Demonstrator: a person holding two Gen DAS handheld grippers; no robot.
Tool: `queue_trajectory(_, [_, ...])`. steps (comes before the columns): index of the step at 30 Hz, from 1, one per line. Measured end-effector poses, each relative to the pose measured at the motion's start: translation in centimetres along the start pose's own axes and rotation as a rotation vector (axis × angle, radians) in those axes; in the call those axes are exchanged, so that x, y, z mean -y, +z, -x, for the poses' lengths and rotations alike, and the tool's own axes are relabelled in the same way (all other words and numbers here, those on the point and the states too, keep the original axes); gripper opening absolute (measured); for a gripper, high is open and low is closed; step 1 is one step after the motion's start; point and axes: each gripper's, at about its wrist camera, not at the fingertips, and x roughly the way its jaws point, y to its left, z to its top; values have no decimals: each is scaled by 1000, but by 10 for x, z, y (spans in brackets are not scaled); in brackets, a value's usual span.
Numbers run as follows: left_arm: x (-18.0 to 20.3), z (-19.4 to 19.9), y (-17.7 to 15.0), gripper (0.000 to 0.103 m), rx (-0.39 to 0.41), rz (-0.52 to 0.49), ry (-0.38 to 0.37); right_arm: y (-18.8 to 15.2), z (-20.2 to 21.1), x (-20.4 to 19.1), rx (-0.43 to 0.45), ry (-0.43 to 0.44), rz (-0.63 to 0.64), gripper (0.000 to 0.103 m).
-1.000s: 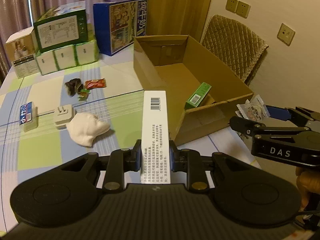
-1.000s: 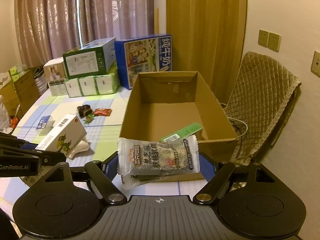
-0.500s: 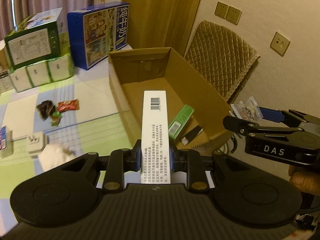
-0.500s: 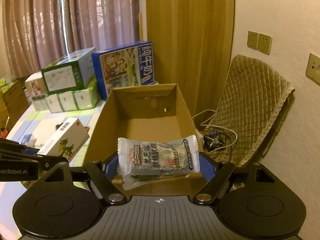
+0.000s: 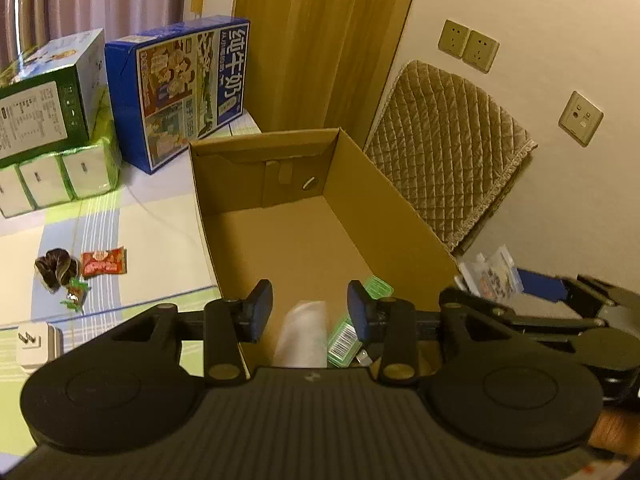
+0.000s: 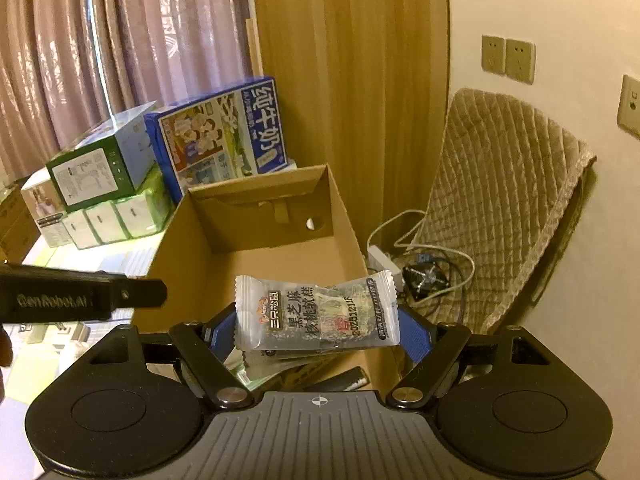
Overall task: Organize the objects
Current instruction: 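Carry both items to the cardboard box and release them inside, then withdraw both tools from the cardboard box back over the table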
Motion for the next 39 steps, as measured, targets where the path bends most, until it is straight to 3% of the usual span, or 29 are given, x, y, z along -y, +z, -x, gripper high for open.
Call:
queue_trajectory(14, [-44,25,-23,38,2,81,55,2,-13,-10,-8,62,-25,79])
queue_trajectory(16, [-49,27,-26,40,2,90,63,7,-16,-12,8,95,-44,89])
queue_trajectory(20, [-56,30,-32,44,-1,99,75,15,-17,-11,35,114,-75,92])
queue_trajectory(23, [-60,36,-39,47,5,98,86,16,-12,-10,42,107,-76,92])
queue_trajectory(27, [-64,46,-49,59,17,97,95,9,-2,-6,33,101,-82,92])
queue_trajectory(39, [-84,90,-94,68,14,98,163,-28,52,-33,46,103,-44,92])
